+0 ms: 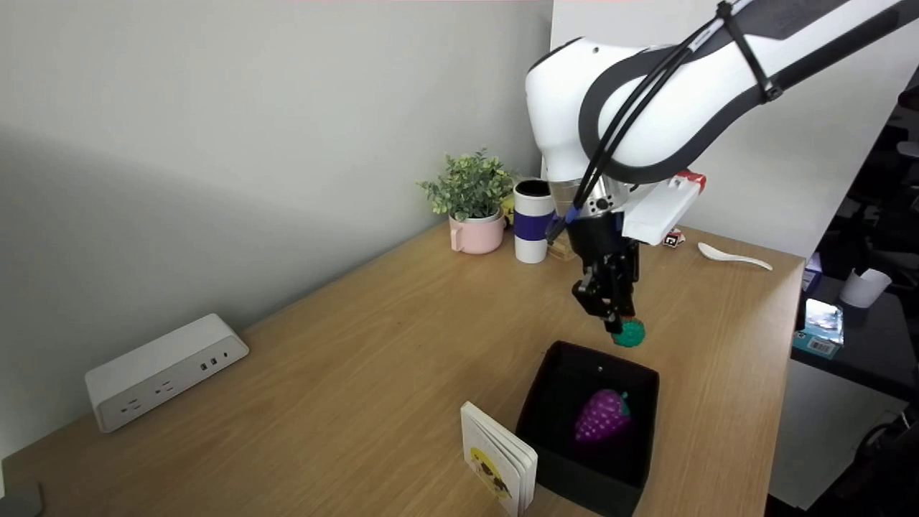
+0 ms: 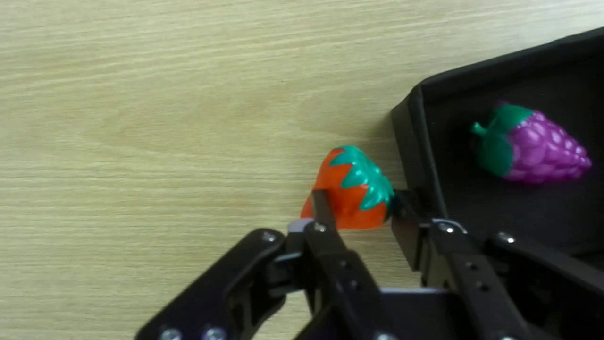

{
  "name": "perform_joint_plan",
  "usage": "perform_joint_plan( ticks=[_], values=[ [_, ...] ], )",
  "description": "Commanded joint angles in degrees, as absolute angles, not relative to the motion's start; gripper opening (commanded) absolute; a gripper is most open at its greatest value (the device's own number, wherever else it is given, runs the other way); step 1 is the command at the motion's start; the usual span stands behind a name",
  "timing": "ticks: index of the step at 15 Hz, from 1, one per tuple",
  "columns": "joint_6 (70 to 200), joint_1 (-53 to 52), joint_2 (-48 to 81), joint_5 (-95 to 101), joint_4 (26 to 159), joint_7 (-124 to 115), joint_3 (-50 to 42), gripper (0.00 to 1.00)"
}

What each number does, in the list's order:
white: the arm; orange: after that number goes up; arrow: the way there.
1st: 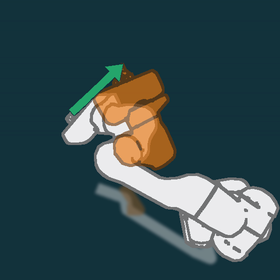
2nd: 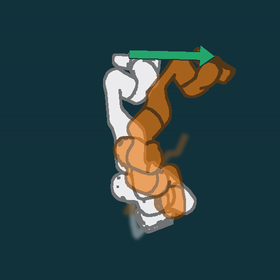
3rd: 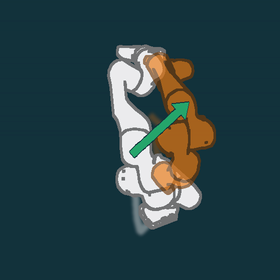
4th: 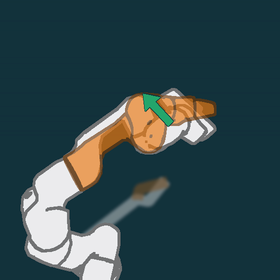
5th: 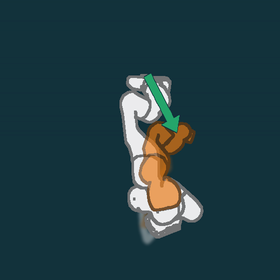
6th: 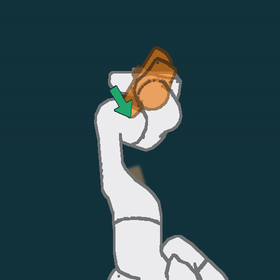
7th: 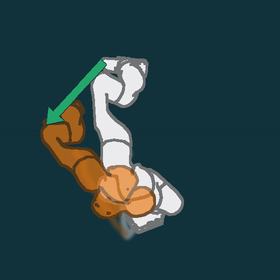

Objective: Remove the strawberry and grapes from the black box

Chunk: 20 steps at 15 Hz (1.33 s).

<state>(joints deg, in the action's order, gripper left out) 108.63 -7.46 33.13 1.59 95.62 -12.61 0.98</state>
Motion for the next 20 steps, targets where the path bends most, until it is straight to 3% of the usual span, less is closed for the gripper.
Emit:
perform_joint_plan(
  ticks=[1,20],
  values=[
    [112.53,-4.87,32.72,-2.27,98.66,-7.72,2.32,0.12],
    [112.82,-3.83,33.53,-4.67,101.08,-4.98,1.82,0.12]
  ],
)
